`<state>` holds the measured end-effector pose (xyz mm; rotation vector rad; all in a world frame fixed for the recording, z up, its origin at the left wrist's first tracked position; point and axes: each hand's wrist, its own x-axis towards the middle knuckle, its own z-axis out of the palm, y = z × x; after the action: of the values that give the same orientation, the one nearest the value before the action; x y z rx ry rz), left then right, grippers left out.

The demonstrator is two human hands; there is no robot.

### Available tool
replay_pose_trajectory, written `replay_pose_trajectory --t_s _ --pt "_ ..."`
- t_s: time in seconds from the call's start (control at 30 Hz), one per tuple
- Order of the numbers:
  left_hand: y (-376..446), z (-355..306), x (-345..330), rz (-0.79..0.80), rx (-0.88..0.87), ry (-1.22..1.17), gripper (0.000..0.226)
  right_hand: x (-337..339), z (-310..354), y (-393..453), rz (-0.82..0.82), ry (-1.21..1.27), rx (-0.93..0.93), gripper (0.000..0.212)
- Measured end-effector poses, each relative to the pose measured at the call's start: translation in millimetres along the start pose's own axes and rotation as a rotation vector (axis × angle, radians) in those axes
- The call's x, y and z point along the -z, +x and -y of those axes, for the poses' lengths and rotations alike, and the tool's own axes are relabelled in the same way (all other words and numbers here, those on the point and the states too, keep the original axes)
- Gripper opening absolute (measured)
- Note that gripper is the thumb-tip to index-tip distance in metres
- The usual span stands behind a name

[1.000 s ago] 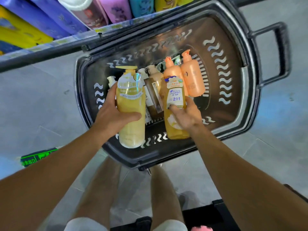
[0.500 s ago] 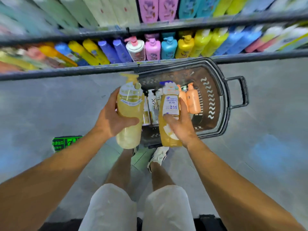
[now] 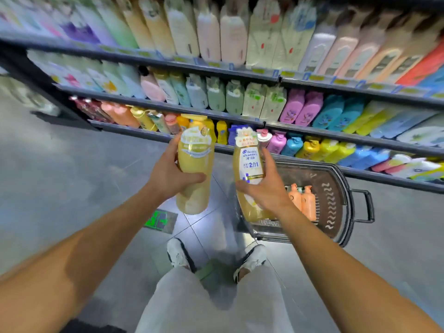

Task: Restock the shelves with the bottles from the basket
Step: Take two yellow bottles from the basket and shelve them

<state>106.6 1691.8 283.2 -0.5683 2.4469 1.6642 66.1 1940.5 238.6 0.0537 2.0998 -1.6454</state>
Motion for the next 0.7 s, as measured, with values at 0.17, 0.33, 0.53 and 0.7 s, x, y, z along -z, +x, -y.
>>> replay_pose_trajectory --t_s 0.17,0.33,0.53,0.7 --pt "-10.7 -11.5 97.9 -0.06 -0.168 -0.04 0.103 -67.4 66.0 -3.9 -0.015 -0.058 0.209 0.103" --pt "-12.3 -24.0 186.7 -0.133 -0.254 0.005 0.105 -126.1 130.8 -5.3 -0.097 -0.069 0.327 0.102" --pt "-3.7 -51.3 256.1 -0.163 -0.322 -0.014 0.104 -167.4 203.8 -0.2 -0.199 -0.09 0.408 0.102" --pt "18.7 -77.5 283.3 -0.205 -0.392 -0.041 0.101 -184.7 246.3 19.3 -0.214 -0.125 0.49 0.103"
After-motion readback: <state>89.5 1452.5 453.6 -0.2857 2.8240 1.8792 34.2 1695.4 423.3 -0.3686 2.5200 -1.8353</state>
